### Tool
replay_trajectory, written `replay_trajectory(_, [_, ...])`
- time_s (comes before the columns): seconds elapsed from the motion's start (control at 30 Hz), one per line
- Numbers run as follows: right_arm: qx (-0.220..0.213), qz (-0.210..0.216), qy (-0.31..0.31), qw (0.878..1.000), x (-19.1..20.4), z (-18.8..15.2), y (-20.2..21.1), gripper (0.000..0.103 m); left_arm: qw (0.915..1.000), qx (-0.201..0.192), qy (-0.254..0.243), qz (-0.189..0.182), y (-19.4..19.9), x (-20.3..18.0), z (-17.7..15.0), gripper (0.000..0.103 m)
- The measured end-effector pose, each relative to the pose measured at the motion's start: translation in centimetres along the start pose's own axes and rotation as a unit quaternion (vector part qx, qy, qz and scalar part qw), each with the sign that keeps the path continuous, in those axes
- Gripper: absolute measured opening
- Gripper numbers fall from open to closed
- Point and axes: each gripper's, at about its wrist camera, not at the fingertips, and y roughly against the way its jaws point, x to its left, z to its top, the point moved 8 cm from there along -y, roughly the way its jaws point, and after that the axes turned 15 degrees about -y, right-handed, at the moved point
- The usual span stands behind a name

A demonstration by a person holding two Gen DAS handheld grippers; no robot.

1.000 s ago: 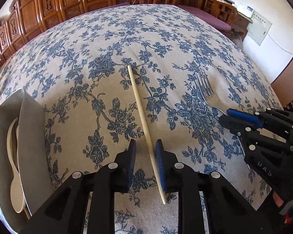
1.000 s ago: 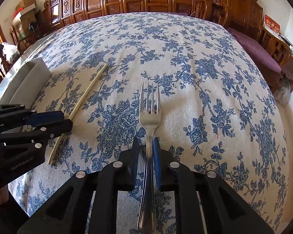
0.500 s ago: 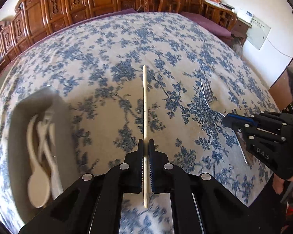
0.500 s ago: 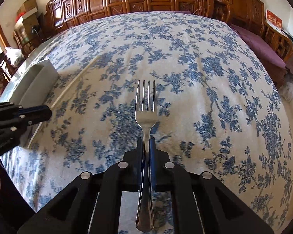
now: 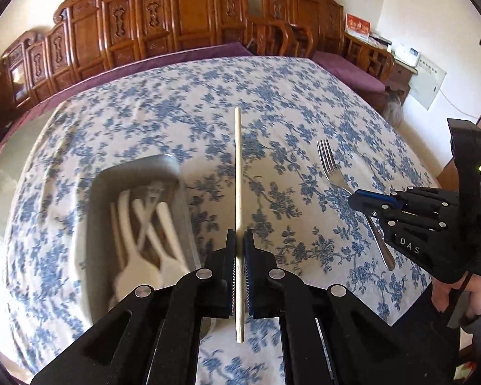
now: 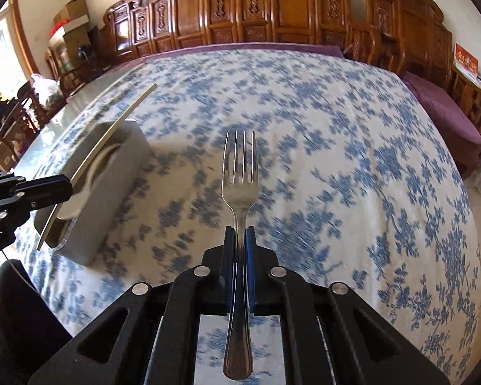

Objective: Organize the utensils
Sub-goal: 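Carry the chopstick into the tray and open the left gripper while the right carries the fork, then lower the metal fork into the grey tray and open the right gripper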

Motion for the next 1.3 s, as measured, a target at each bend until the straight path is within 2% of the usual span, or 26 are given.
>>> replay_trajectory(0.2, [-0.007, 0.016, 0.018, 1.0, 3.4, 0.6, 0.7, 0.008, 0.9998, -0.008, 0.017, 0.004, 1.6, 2.9, -1.2, 0.004])
replay_trajectory(0.37, [-0.01, 0.029, 0.026, 0.999, 5.7, 0.9, 1.2, 0.008, 0.9996, 0.0, 0.028, 0.009, 1.5, 5.1, -2.6, 0.004])
replay_trajectory(0.83, [-0.016, 0.058, 0.041, 0.997, 10.6, 2.2, 1.7, 0.008, 0.9976, 0.049, 0.045, 0.018, -2.6, 8.6, -5.5, 0.004])
replay_trajectory(1.1, [-0.014, 0.075, 0.053, 0.996, 13.9, 2.5, 1.7, 0.008, 0.9968, 0.029, 0.069, 0.028, -0.3, 10.3, -6.0, 0.011])
replay_trajectory(1.3, [-0.004, 0.094, 0.053, 0.994, 16.8, 2.9, 0.6, 0.008, 0.996, 0.013, 0.076, 0.045, 2.3, 11.6, -6.6, 0.011])
